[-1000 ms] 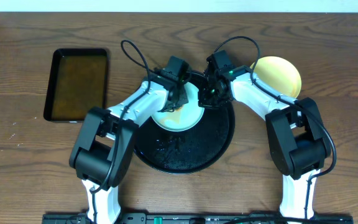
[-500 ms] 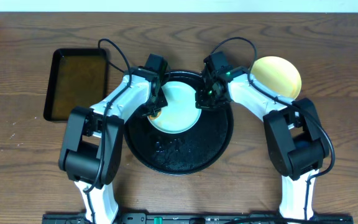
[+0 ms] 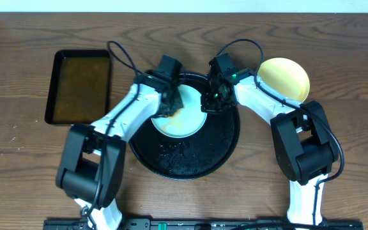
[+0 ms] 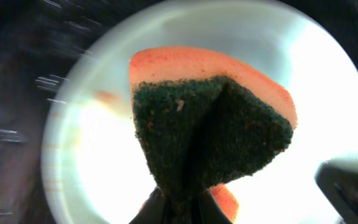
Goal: Clean dirty plates on tray and stack at the side
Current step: 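Scrub the light-blue plate with the sponge in the left gripper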
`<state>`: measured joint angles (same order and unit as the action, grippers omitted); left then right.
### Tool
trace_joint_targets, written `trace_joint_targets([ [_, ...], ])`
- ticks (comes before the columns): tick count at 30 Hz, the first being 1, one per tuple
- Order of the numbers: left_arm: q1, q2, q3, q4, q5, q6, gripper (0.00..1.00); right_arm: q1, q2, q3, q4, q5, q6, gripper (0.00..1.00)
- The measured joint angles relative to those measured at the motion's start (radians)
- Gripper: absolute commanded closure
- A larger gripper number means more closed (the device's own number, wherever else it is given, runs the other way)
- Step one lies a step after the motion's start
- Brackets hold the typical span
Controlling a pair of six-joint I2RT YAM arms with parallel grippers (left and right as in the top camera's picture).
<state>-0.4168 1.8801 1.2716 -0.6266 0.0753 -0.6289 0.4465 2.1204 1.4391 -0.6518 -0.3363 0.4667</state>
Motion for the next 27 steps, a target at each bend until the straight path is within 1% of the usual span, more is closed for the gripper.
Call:
trace_joint_targets([
  [4, -0.041, 0.051, -0.002, 0.003, 0.047, -0.002, 0.93, 0.000, 0.000, 0.000, 0.000, 0.000, 0.000, 0.99],
  [7, -0.051, 0.077, -0.004, 0.003, 0.054, -0.003, 0.93, 0.000, 0.000, 0.000, 0.000, 0.000, 0.000, 0.99],
  [14, -0.024, 0.077, -0.003, -0.004, 0.066, 0.005, 0.92, 0.000, 0.000, 0.000, -0.002, 0.000, 0.000, 0.99],
  [17, 0.011, 0.077, -0.003, -0.001, 0.027, 0.014, 0.92, 0.000, 0.000, 0.000, -0.002, 0.000, 0.000, 0.99],
  [23, 0.102, 0.079, -0.004, 0.053, -0.050, 0.130, 0.92, 0.000, 0.000, 0.000, -0.003, 0.000, 0.000, 0.99],
  [27, 0.122, 0.080, -0.004, 0.078, -0.076, 0.177, 0.93, 0.000, 0.000, 0.000, -0.002, -0.001, 0.000, 0.99],
])
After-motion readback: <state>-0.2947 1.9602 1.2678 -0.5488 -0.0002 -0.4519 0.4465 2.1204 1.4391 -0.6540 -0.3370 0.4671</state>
